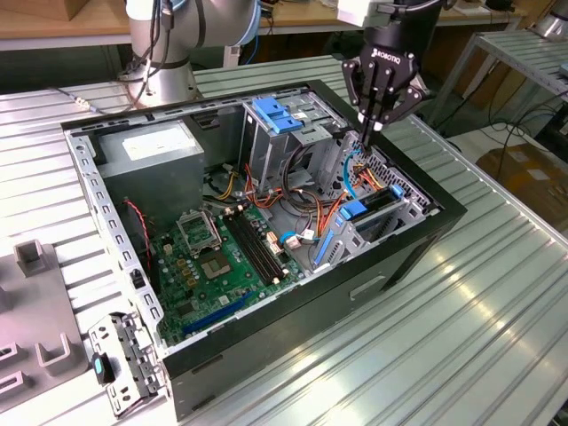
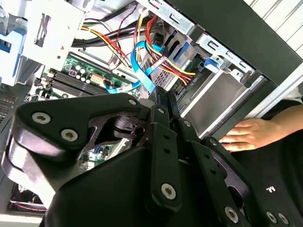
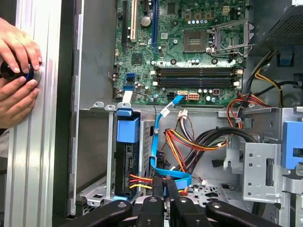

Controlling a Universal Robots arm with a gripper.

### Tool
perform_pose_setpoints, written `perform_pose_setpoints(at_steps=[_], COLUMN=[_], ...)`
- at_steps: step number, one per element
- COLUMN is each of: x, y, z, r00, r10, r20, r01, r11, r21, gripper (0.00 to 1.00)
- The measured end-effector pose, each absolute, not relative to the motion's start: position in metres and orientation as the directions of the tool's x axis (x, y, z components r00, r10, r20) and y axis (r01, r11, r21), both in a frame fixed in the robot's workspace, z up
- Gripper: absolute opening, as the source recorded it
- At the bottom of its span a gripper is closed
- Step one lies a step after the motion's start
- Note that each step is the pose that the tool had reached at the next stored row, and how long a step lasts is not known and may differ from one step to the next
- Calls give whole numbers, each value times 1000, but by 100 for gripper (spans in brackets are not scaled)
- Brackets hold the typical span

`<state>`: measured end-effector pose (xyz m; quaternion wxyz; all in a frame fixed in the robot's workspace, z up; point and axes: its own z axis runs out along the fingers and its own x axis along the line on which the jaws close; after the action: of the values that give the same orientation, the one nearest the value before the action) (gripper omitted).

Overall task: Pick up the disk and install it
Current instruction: 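Insert the second disk wire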

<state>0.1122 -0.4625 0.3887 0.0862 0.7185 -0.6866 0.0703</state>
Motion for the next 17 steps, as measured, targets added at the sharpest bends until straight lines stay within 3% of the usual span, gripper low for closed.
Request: perform_pose_setpoints(at_steps=[6, 7, 17], x=[112, 112, 115], y=[-458, -458, -455], z=[386, 386, 378], r00=[47, 47, 47], r10=[-967, -966, -946], r20=[251, 256, 322], r01=[-999, -999, -999], r11=[-41, -41, -39], r21=[29, 29, 32], gripper=[19, 25, 24])
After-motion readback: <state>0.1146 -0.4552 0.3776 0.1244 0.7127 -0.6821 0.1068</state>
